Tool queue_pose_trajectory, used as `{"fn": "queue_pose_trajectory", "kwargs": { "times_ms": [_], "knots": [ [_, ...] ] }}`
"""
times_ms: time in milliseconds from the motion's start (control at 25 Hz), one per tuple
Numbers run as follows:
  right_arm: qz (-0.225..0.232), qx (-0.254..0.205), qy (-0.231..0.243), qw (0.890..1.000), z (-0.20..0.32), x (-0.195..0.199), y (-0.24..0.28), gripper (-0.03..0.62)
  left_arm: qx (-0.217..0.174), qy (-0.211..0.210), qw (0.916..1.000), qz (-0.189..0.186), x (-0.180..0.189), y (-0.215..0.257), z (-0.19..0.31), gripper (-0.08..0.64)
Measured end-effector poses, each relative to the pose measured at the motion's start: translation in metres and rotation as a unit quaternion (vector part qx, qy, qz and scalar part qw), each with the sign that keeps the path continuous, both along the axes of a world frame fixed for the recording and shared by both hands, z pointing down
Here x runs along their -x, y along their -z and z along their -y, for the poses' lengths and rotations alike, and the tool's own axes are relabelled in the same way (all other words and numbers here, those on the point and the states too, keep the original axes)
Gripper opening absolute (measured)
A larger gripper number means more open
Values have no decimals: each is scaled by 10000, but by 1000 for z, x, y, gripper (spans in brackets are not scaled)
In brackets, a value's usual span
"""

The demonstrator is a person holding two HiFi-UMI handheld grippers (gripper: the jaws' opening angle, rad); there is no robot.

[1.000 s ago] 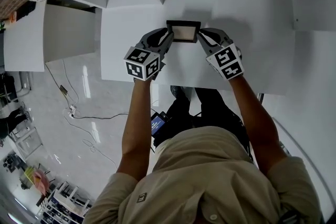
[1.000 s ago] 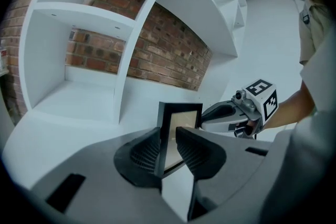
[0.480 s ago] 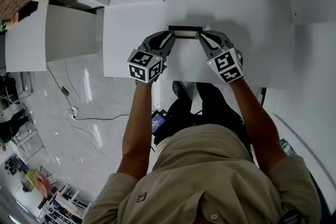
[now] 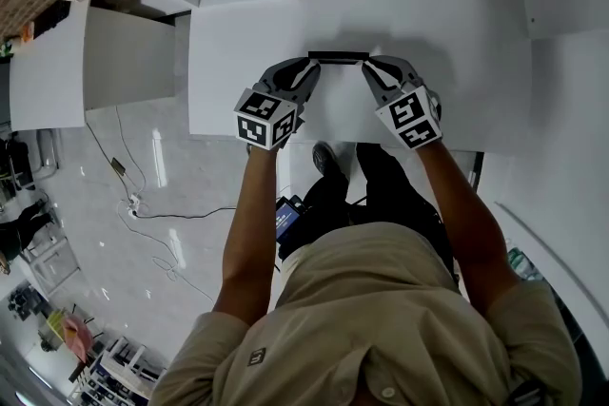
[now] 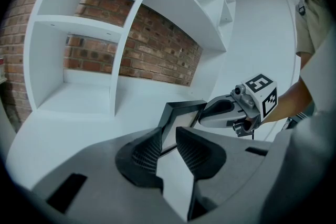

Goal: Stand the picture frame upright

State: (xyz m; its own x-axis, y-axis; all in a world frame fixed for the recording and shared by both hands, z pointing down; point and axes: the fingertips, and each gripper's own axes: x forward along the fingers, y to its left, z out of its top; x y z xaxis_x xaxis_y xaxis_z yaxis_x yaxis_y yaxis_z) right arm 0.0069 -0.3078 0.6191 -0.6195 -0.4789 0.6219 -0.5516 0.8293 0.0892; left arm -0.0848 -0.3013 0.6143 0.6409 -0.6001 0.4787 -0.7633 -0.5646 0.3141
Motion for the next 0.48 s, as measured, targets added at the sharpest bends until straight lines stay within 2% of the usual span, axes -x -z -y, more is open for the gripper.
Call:
{"fn": "queue_pose_trajectory", "kwargs": {
  "times_ms": [240, 480],
  "knots": [
    [-39, -6, -29, 10000, -3, -4, -1, 34, -9, 3, 10000, -93, -4, 0, -5, 81],
    [-73, -35, -13, 10000, -1, -7, -1, 34, -26, -63, 10000, -5, -6, 1, -5, 81]
  ]
}}
